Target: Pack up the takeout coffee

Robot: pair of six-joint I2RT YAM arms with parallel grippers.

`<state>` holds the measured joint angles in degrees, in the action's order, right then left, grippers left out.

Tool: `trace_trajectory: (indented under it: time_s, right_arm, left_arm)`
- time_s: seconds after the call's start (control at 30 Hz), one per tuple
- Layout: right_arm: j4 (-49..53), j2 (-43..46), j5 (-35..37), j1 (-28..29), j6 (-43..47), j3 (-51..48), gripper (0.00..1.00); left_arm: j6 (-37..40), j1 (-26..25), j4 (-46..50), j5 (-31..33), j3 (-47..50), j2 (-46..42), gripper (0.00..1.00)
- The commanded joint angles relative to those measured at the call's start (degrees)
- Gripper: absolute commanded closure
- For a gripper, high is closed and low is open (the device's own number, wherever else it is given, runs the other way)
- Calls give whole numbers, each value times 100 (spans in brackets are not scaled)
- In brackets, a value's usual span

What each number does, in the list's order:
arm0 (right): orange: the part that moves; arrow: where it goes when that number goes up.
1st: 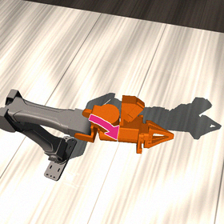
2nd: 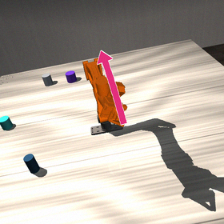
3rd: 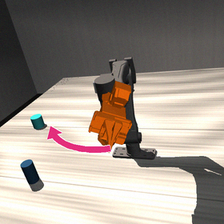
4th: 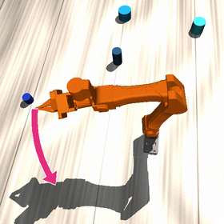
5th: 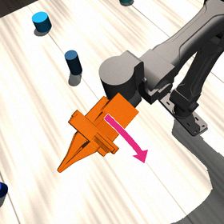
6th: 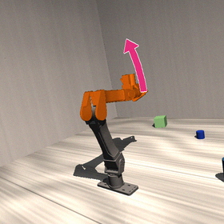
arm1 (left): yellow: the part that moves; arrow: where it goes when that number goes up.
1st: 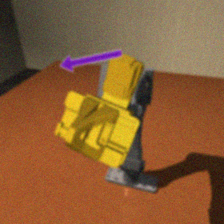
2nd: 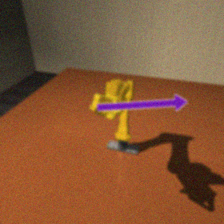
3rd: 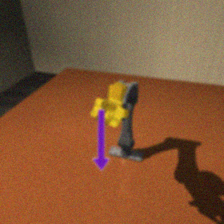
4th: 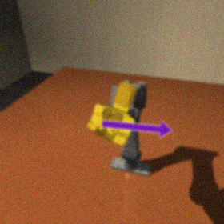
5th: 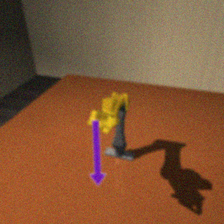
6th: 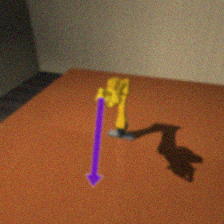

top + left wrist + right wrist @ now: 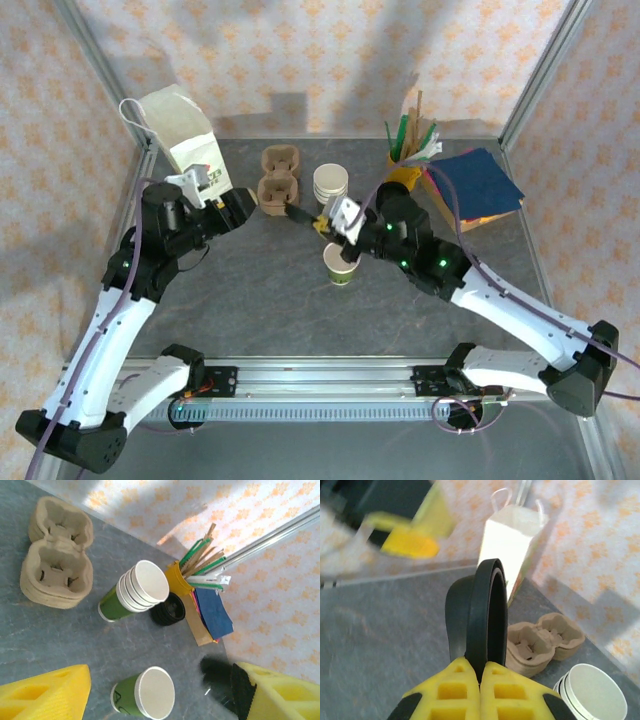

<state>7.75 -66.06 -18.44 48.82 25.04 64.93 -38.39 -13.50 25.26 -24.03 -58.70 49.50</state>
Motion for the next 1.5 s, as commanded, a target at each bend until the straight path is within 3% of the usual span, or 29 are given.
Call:
trace_trajectory:
  time_s: [0.0,0.17,0.5,0.8,0.97,1.47]
  right_arm:
    - [722,-430,332,-83,-1813,555,100]
    - [933,-784,-881,-641,-3114,794,100]
    - [734,-351,-2407,-1801,-5214,227,100]
    - [959,69,-3122,-2457,-6191,-718,100]
    - [921,134,-3411,-2552,-6410,-1198,100]
    - [689,128,-3384,-2770,-6582,-1944,100]
  left_arm:
    - [165,14,-742,444,368,-245,25]
    - [231,13,-1209,653,877,-514,25]
    - [142,8,-1585,638,1434,-625,25]
    - [-155,5,-1910,303,1756,-406,27]
    - [-225,5,-1994,244,1875,-353,27]
    - [-362,5,-2095,187,2077,-363,27]
